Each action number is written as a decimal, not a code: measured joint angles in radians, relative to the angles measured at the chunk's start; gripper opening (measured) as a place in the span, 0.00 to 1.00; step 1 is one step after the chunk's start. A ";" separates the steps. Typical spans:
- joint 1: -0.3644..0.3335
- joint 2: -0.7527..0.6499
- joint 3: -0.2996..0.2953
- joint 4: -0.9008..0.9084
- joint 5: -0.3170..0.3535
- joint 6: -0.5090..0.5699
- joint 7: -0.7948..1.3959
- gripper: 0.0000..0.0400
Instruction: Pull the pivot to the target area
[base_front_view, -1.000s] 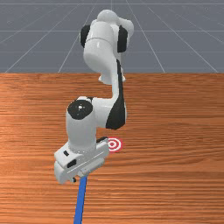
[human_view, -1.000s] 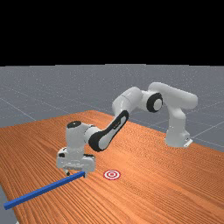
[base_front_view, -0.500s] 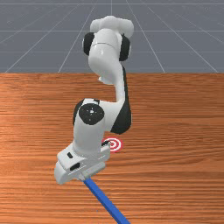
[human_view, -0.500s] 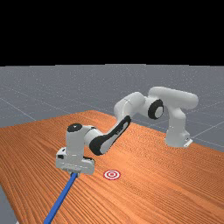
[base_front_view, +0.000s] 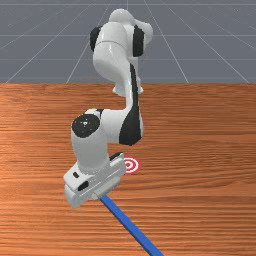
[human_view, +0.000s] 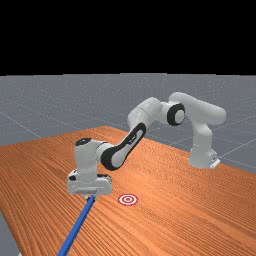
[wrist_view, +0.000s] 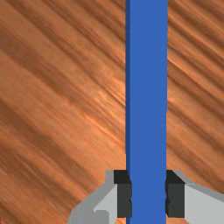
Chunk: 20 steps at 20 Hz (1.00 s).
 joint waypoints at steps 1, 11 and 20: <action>-0.002 -0.073 0.000 -0.139 0.000 0.066 -0.006 0.24; 0.050 -0.369 -0.073 -0.717 -0.057 0.358 0.068 0.24; 0.065 -0.527 -0.099 -1.034 -0.033 0.522 0.145 0.24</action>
